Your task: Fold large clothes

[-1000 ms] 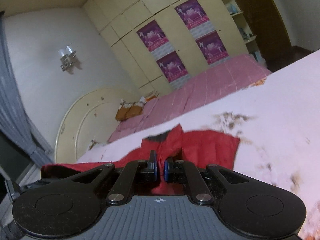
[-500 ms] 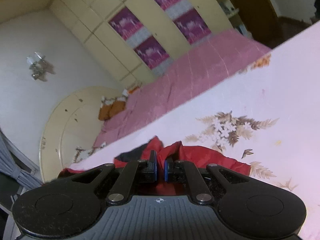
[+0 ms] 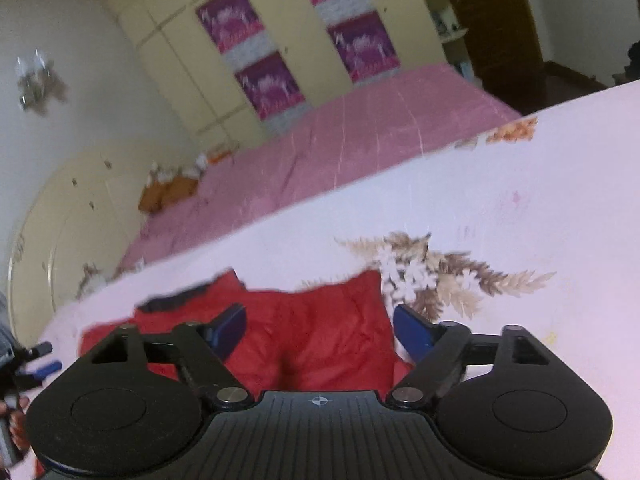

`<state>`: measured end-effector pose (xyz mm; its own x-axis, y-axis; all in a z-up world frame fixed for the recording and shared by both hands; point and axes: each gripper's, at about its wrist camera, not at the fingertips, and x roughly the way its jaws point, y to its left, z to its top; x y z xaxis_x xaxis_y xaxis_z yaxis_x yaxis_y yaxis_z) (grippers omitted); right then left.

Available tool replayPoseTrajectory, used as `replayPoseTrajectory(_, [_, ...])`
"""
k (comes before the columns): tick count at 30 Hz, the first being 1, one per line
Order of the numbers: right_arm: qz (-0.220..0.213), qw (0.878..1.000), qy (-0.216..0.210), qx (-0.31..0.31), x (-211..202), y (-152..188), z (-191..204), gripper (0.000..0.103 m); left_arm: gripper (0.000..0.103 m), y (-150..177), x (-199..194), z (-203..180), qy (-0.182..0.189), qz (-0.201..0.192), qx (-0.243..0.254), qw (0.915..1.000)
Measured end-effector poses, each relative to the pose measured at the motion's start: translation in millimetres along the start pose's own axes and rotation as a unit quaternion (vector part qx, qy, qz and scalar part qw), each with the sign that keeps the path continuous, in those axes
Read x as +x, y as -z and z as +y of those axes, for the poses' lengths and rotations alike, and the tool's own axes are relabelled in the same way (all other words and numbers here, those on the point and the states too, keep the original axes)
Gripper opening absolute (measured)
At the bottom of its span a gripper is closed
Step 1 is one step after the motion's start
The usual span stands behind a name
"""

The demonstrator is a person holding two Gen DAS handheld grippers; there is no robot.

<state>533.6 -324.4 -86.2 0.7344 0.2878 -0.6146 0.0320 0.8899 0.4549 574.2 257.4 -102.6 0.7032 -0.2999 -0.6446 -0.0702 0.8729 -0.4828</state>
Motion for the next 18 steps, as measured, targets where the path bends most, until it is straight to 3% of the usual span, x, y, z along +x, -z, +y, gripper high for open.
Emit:
replayPoseTrajectory(2, [0.026,1.0,0.013,-0.002,18.3,3.1,-4.1,0.076,0.065,1.4,16.6,0.6,-0.014,0.036,0.013,0.9992])
replayPoseTrajectory(4, [0.047,0.999,0.028,-0.004,34.1,6.0,-7.0,0.072,0.053,3.4,27.1,-0.7,-0.014,0.055,0.022,0.9981])
replayPoseTrajectory(5, [0.055,0.998,0.027,-0.005,39.7,7.3,-7.7,0.052,0.049,4.1,29.6,-2.5,-0.011,0.057,0.03,0.9979])
replayPoseTrajectory(7, [0.063,0.997,0.036,-0.017,45.6,9.0,-6.2,0.036,0.011,4.6,30.6,-5.6,0.005,0.057,0.04,0.9976])
replayPoseTrajectory(8, [0.055,0.997,0.036,-0.028,44.3,8.8,-4.1,0.013,0.01,2.9,27.0,-8.3,0.006,0.042,0.049,0.9979])
replayPoseTrajectory(9, [0.035,0.998,0.037,-0.038,38.9,7.6,-1.4,0.008,0.007,1.5,20.6,-12.6,0.007,0.019,0.064,0.9977])
replayPoseTrajectory(14, [-0.061,0.995,0.031,-0.076,12.4,-4.6,12.3,0.005,0.005,-3.6,-6.6,-32.8,0.01,-0.081,0.119,0.9895])
replayPoseTrajectory(16, [-0.074,0.992,0.046,-0.096,14.1,-8.3,18.1,0.005,0.005,-5.0,-0.7,-42.0,-0.006,-0.084,0.14,0.9866])
replayPoseTrajectory(18, [-0.061,0.99,0.064,-0.105,25.3,-6.8,18.7,0.005,0.005,-5.6,14.9,-41.2,-0.018,-0.065,0.134,0.9887])
